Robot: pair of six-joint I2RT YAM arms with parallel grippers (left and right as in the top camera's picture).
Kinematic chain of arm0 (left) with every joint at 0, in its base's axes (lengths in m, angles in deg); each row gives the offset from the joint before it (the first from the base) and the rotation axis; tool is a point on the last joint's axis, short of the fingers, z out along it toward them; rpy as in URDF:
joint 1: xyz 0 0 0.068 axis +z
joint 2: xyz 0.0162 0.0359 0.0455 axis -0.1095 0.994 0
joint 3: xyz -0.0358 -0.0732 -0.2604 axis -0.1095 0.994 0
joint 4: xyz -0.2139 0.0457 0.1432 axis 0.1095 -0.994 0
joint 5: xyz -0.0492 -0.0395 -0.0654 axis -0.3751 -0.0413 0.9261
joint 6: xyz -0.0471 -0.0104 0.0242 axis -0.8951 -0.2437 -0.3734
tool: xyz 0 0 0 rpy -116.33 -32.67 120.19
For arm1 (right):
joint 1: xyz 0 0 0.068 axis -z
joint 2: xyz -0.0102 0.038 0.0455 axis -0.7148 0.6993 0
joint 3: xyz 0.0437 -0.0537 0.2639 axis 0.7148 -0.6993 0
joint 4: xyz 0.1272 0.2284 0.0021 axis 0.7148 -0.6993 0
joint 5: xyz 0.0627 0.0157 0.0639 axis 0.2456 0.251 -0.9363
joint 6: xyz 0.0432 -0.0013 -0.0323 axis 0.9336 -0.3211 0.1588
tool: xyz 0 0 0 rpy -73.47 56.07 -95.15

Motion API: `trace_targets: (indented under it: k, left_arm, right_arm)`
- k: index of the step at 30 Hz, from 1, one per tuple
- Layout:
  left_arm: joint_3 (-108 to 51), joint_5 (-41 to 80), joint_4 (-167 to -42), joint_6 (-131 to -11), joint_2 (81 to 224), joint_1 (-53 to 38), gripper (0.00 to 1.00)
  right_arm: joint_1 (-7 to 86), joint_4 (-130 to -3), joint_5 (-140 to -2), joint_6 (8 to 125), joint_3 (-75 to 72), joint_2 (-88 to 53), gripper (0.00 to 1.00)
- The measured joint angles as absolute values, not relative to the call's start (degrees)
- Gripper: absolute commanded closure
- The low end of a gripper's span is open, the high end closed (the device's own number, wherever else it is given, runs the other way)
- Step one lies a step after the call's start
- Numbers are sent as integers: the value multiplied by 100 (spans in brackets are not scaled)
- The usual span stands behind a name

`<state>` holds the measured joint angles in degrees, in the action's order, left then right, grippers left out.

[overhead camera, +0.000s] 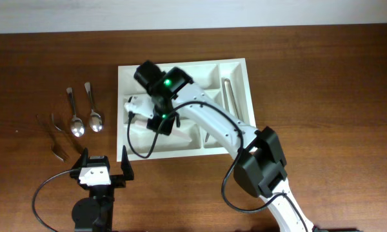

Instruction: Pack container

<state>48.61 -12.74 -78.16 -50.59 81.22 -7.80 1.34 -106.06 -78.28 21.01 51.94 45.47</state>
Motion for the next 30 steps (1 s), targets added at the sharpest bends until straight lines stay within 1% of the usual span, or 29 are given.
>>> trace_targets:
  k: [1,3,7,9,14,17,20,21,26,27,30]
  left_arm:
    - [4861,-1274,-7816,-5059,8122,-780,1]
    - [4861,-1274,-7814,-5059,8122,-780,1]
    - [4861,-1274,-7816,-5059,8122,-780,1]
    - [4859,-1274,-7816,-5059,8122,-780,1]
    - [4861,-1274,-7816,-5059,8122,-780,1]
    - [4861,-1274,-7814,-5059,8122,-780,1]
    - [4861,-1274,-7814,-5059,8122,-780,1]
    - [4861,-1274,-7816,-5059,8122,-780,1]
    - [4859,-1274,-7816,-5059,8122,-780,1]
    - [4859,-1276,-7816,-5059,8122,-780,1]
    - [4859,-1274,-7816,-5059,8122,-780,1]
  right_arm:
    - [86,-10529,-7832,2086,5074,4547,88]
    - [55,-10507,-7847,2066,4984,4547,66]
    - [46,-10433,-7867,2044,4858,4547,53]
    - [59,-10359,-7865,2042,4864,4547,48]
    - [96,-10411,-7841,2093,5159,4547,46]
    - [204,-10496,-7489,2451,5625,4547,41]
    - [531,-10691,-6870,3063,6228,4547,35]
    - [687,-10805,-6671,3336,6433,4547,24]
    - [1876,-11541,-5874,4871,7524,4545,11]
    - [2179,-11685,-5777,5159,7714,4538,2]
    - [3008,-12009,-5592,5688,8075,4525,1]
